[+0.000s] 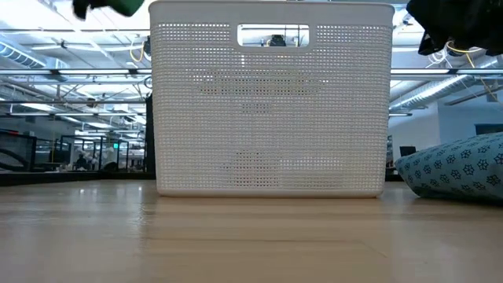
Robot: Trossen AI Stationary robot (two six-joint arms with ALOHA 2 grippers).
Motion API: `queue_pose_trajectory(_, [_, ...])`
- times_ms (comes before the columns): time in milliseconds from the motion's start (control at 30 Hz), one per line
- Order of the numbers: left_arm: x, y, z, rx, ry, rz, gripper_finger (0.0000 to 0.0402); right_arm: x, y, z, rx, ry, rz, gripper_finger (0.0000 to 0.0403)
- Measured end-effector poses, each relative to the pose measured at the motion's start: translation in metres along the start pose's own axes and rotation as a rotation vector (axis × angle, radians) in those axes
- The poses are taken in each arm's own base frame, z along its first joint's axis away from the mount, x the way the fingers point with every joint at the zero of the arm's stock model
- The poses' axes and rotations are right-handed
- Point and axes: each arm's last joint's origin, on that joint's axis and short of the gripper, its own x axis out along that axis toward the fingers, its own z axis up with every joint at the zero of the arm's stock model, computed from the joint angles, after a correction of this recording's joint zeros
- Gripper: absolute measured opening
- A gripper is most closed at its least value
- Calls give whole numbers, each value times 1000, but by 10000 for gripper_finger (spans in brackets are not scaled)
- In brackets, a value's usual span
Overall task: Pick & place medical supplies in basket/bin
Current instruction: Put the green bandage into the white bin
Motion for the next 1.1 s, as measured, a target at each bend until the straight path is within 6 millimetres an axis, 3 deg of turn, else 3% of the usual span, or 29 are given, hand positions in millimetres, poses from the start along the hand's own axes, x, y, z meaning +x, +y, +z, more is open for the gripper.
queue_pose_trajectory(100, [24, -15, 30, 71, 101, 1, 52, 0, 0, 0, -46, 0, -1, 0])
queue_pose_trajectory(233, [75, -35, 63, 141, 239, -76, 52, 0, 0, 1, -74, -13, -6, 0])
queue_pose_trajectory(400, [152, -46, 70, 154, 541, -176, 52, 0, 0, 1, -106, -12, -6, 0])
queue_pose_trajectory(567, [219, -58, 26, 185, 861, -258, 52, 0, 0, 1, -136, -12, -7, 0])
queue_pose_trajectory(700, [256, -66, -20, 165, 1008, -364, 52, 0, -1, 1, -157, -14, -8, 0])
queue_pose_trajectory(867, [280, -74, -78, 119, 1181, -439, 51, 0, -1, 2, -156, -15, -8, 0])
queue_pose_trajectory(1100, [292, -84, -132, 57, 1334, -516, 51, 0, -1, 2, -171, -15, -8, 0])
